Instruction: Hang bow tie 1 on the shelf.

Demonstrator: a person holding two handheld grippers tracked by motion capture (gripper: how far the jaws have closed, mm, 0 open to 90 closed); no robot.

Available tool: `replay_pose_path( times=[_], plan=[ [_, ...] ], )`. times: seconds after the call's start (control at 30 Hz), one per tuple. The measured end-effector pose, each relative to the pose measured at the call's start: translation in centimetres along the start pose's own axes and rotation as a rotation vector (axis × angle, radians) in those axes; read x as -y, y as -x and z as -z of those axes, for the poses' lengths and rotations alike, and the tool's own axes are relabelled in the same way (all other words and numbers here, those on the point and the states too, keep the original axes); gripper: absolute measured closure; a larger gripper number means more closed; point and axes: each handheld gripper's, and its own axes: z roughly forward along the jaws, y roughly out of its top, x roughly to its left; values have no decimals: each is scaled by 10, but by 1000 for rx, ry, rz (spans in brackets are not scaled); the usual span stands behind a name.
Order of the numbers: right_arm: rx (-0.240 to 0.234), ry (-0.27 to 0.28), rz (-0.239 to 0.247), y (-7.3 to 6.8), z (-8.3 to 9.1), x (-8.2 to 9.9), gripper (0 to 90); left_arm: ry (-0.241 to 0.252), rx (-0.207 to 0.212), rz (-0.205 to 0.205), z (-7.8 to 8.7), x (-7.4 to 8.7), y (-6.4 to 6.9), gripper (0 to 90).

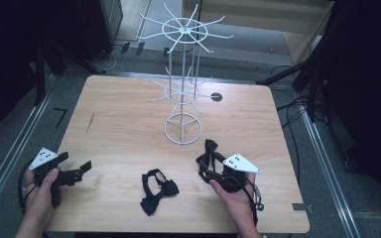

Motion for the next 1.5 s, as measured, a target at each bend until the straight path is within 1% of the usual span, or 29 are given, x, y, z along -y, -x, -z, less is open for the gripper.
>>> replay_pose_path(
  times=[0.07,0.17,0.23,0.27,0.3,0.33,0.37,0.4,0.43,0.47,0.5,0.53,0.63,0.67,0.73,0.93,0.97,1.2,1.33,1.4,1.5],
  plan=[
    [-18,-1,13,-3,-2,-1,389,2,-2,2,2,1,0,0],
    [-42,-7,19,-9,-6,-3,397,0,-8,-1,4,3,1,0],
    [-48,-7,23,-9,-7,-3,396,-4,-10,-7,5,3,2,0],
    [-54,-12,19,-11,-9,-3,397,-4,-9,-8,5,4,3,0],
    [-64,-22,26,-15,-12,-2,398,-11,-12,-15,6,4,3,0],
    [-64,-22,26,-15,-12,-2,398,-11,-12,-15,6,4,3,0],
    [-75,-35,36,-19,-15,-1,399,-12,-14,-16,7,5,4,0],
    [-75,-35,36,-19,-15,-1,399,-16,-14,-20,7,5,4,0],
    [-90,-40,39,-24,-18,0,399,-16,-16,-20,7,5,4,0],
    [-90,-40,39,-24,-18,0,399,-16,-16,-19,7,5,4,0],
    [-107,-45,53,-28,-20,1,399,-16,-16,-19,7,5,4,0],
    [-107,-45,53,-28,-20,1,399,-15,-16,-18,7,5,4,0],
    [-125,-56,64,-36,-23,3,399,-16,-15,-16,6,5,4,0],
    [-125,-56,64,-36,-23,3,399,-16,-15,-16,6,5,4,0],
    [-139,-65,69,-41,-26,5,399,-18,-11,-15,7,5,3,0],
    [-157,-83,80,-48,-32,8,398,-20,-6,-12,6,5,3,0],
    [-166,-93,82,-52,-34,10,397,-22,-7,-13,6,5,3,0],
    [-196,-123,100,-61,-43,14,397,-21,-8,-13,6,5,3,0],
    [-221,-145,111,-70,-50,18,397,-29,-6,-14,6,4,3,0],
    [-228,-149,114,-71,-52,18,396,-31,-7,-14,5,4,3,0],
    [-253,-178,129,-79,-58,22,396,-29,-5,-13,6,4,3,0]
  ],
)
